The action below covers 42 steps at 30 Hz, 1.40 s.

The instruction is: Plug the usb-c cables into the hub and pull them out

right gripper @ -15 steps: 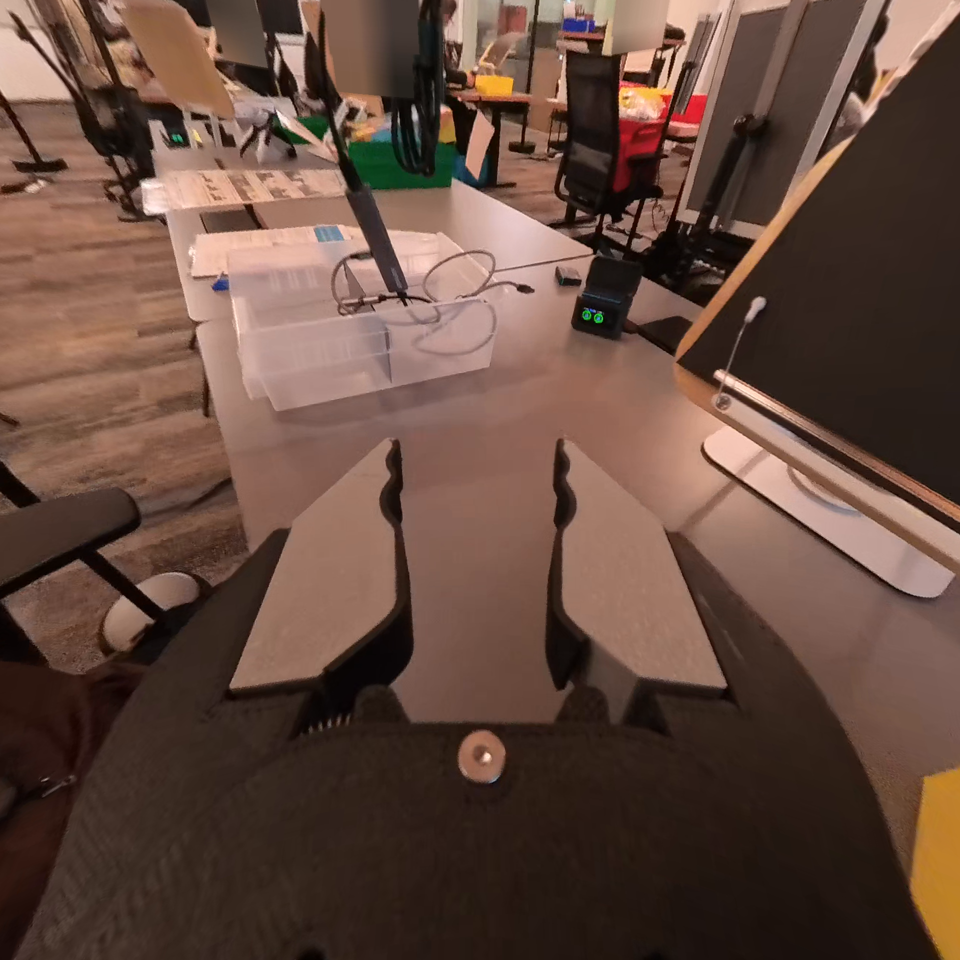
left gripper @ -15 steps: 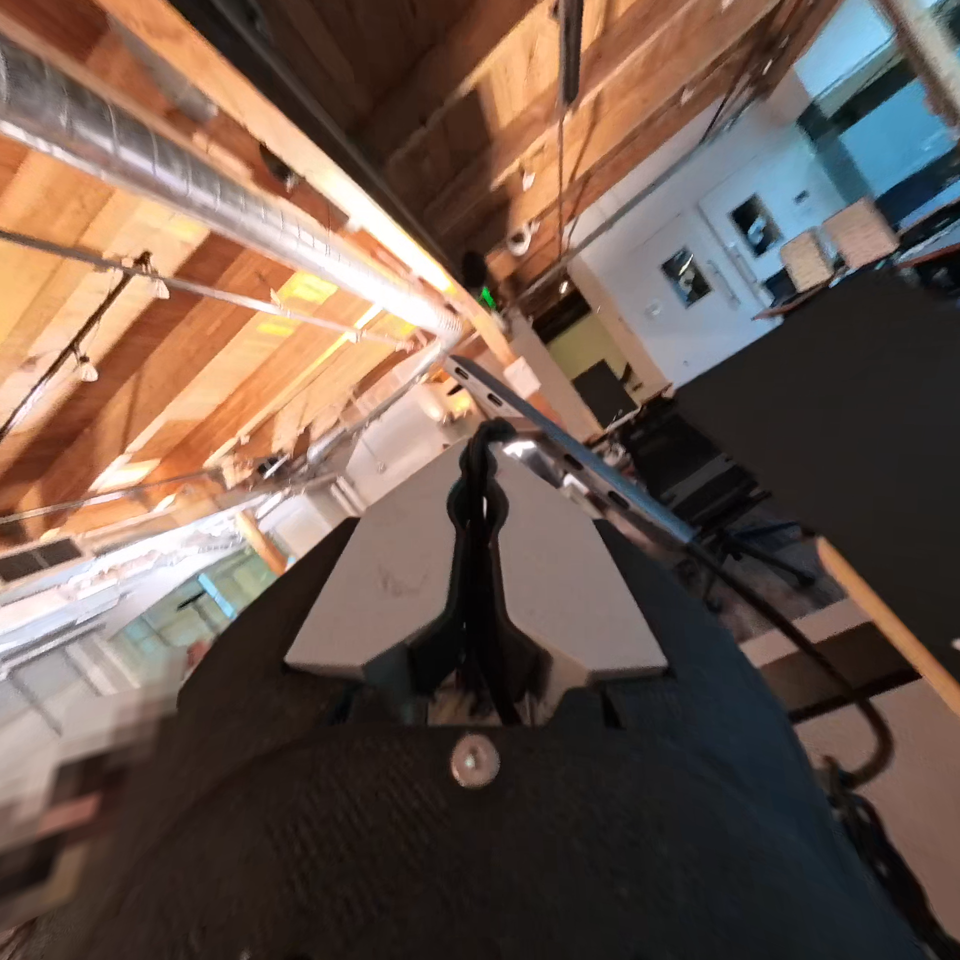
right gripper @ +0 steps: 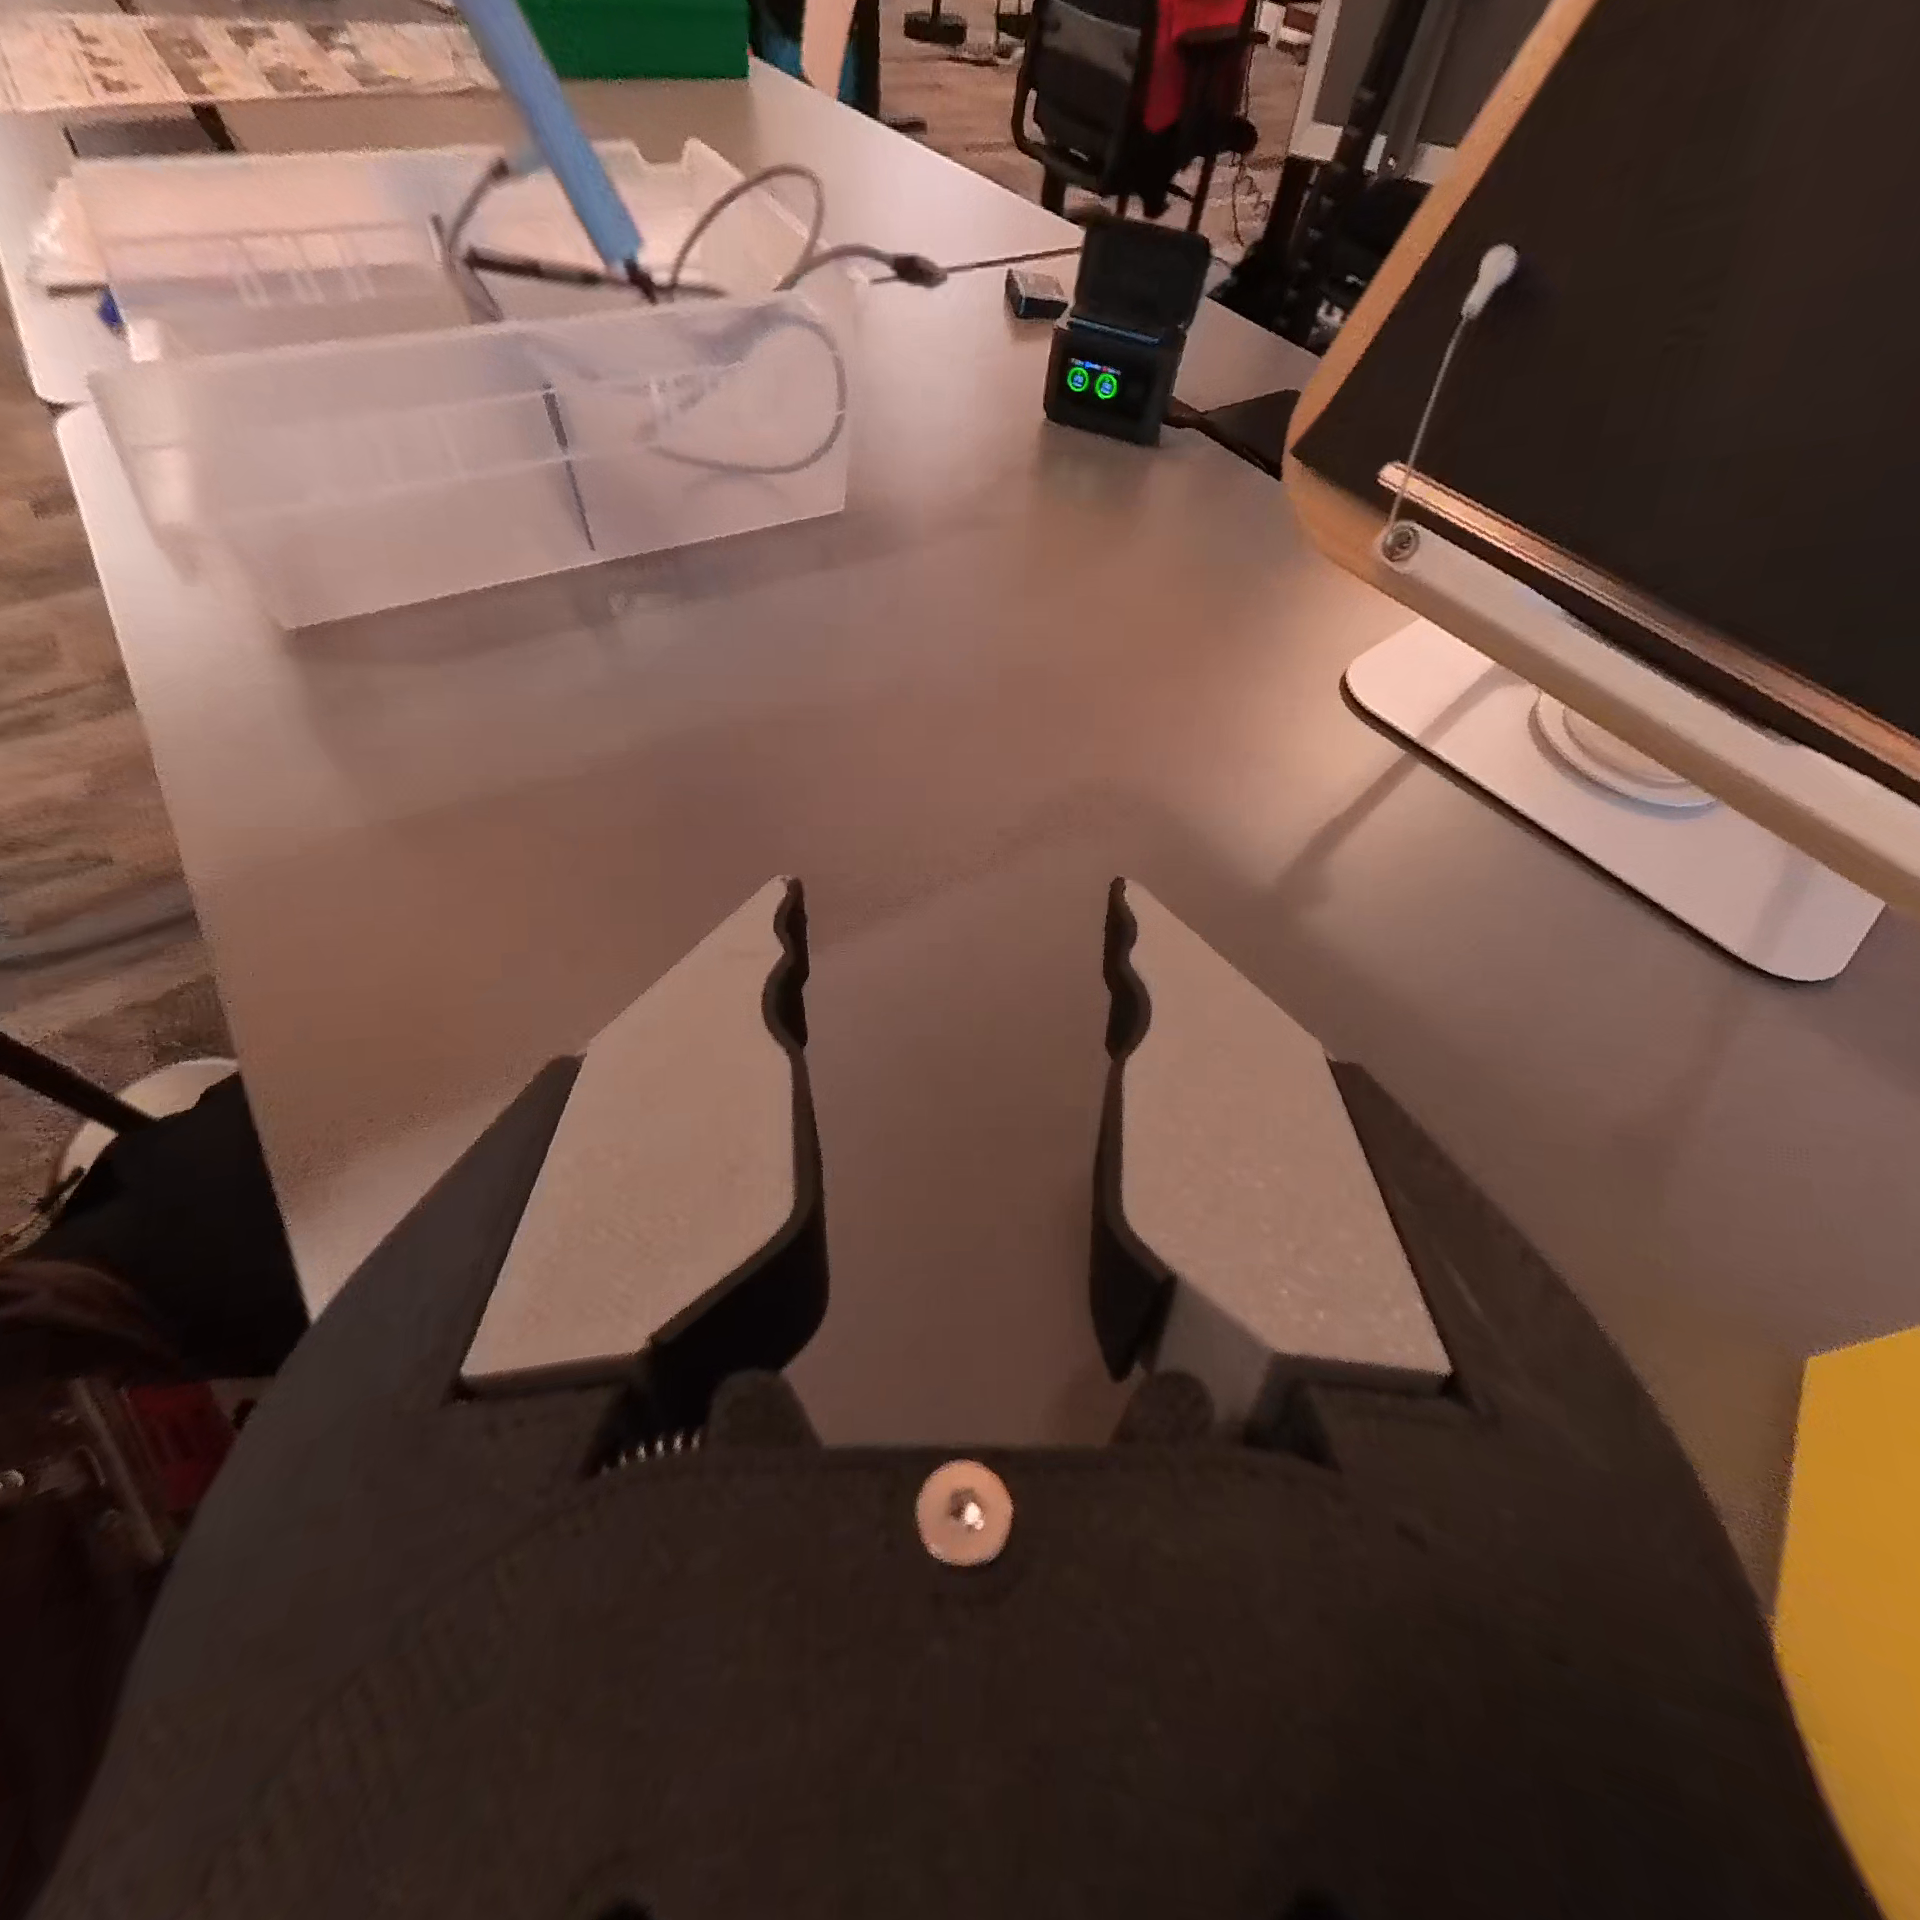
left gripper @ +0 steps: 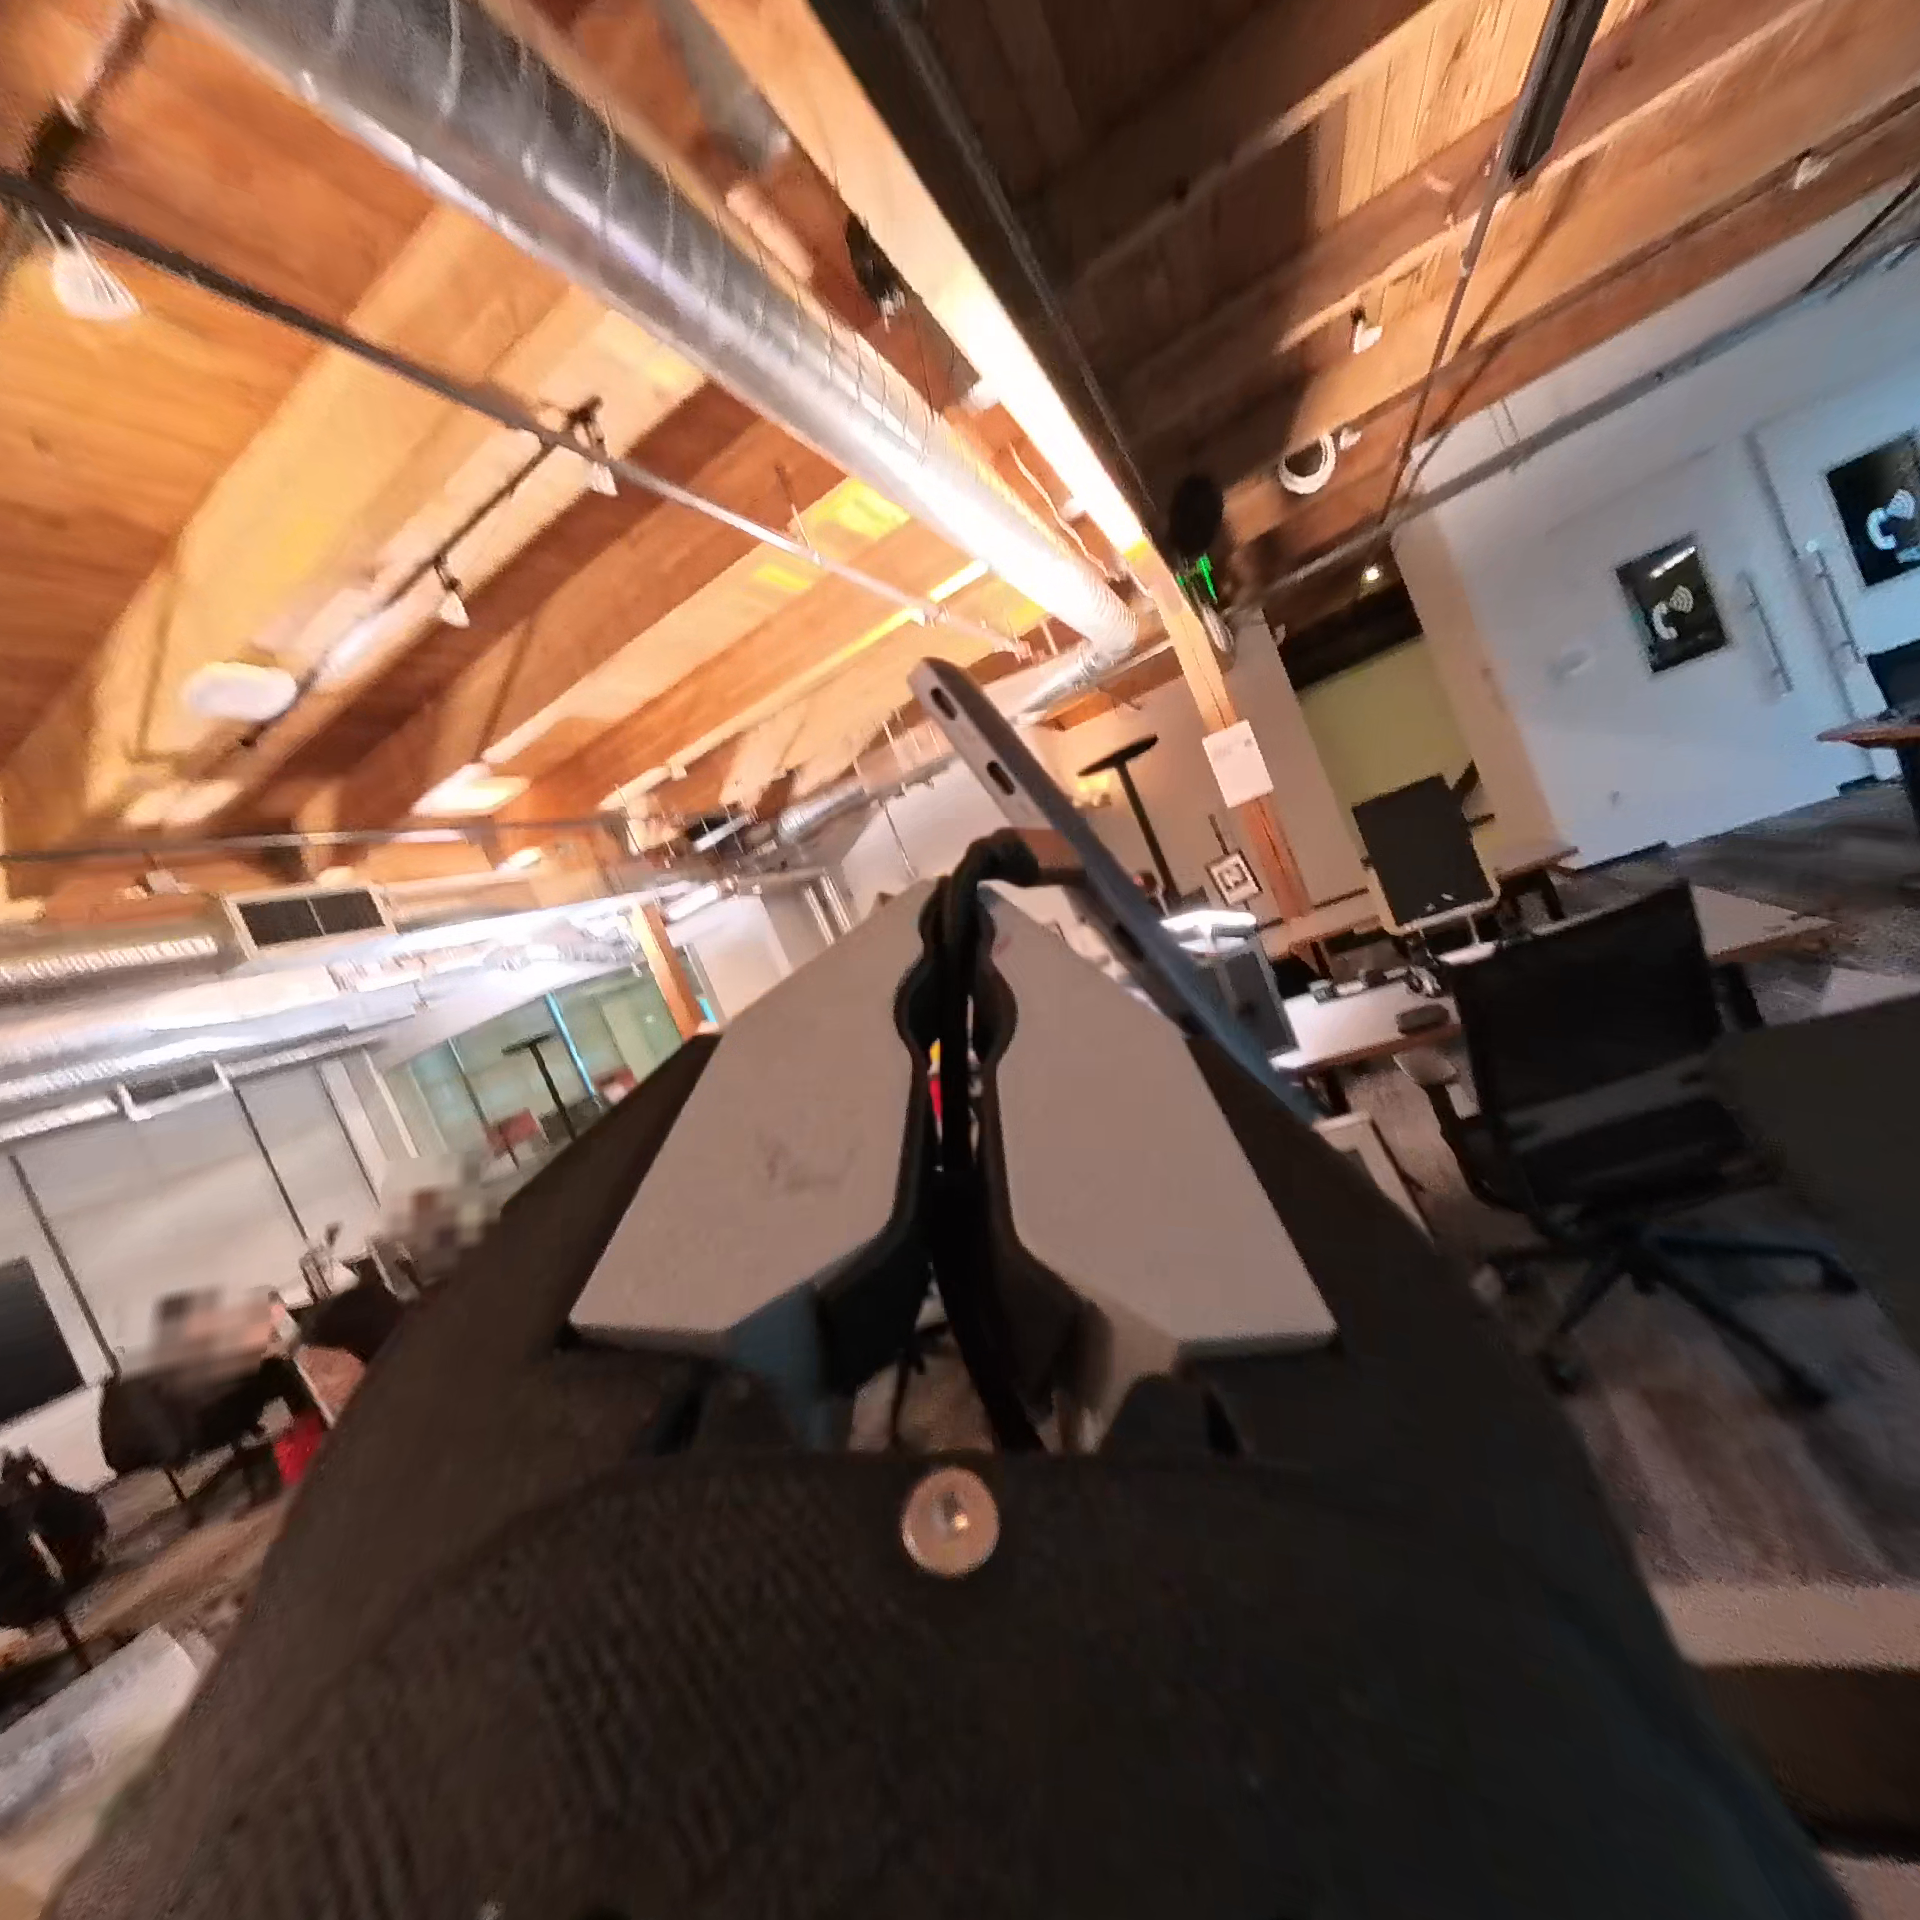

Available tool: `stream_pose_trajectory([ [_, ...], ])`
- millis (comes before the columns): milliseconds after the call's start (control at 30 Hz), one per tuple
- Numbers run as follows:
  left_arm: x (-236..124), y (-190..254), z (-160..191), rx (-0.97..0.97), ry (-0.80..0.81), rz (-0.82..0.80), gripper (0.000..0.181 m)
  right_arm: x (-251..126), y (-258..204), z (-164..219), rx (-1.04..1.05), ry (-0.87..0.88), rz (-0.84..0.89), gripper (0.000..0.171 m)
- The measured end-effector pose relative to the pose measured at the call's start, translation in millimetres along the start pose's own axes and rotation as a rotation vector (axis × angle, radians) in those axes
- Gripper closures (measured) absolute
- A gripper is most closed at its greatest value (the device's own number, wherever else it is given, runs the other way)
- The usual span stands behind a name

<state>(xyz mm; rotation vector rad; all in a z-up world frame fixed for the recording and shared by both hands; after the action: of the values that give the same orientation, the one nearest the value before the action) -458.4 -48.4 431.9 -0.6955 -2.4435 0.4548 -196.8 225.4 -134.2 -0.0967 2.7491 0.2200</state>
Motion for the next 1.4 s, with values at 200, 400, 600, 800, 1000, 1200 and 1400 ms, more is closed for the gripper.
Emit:
stream_pose_trajectory([
  [200,9,44,-21,0.075,-0.013,0.087,0.181,10,2,17,0.055,-0.024,-0.047,0.115],
  [400,-51,206,52,-0.069,-0.023,0.675,0.181,-30,11,-6,0.020,0.092,-0.034,0.113],
  [600,-168,356,167,-0.324,-0.006,1.098,0.181,-79,15,-47,0.116,0.284,-0.192,0.114],
  [800,-234,428,217,-0.505,0.032,1.192,0.181,-67,2,-55,0.236,0.310,-0.366,0.104],
  [1000,-256,460,257,-0.516,-0.032,1.187,0.181,-16,-9,-46,0.244,0.191,-0.509,0.156],
  [1200,-275,442,291,-0.434,-0.154,1.312,0.151,1,-9,-51,0.038,0.004,-0.620,0.163],
  [1400,-274,378,298,-0.249,-0.141,1.281,0.130,-8,2,-54,-0.098,-0.158,-0.715,0.164],
])
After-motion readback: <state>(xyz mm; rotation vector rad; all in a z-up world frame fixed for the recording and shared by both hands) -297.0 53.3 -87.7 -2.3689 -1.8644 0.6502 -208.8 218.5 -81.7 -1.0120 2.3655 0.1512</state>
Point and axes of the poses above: each gripper's, where its closed fingertips meet, x out along the fingers, z out of its underside, y = z × x across the jaws, the point moved 5 cm from there along -x, back along the fingers, and after that the axes turned 8 degrees about z, right-handed, at the moved point
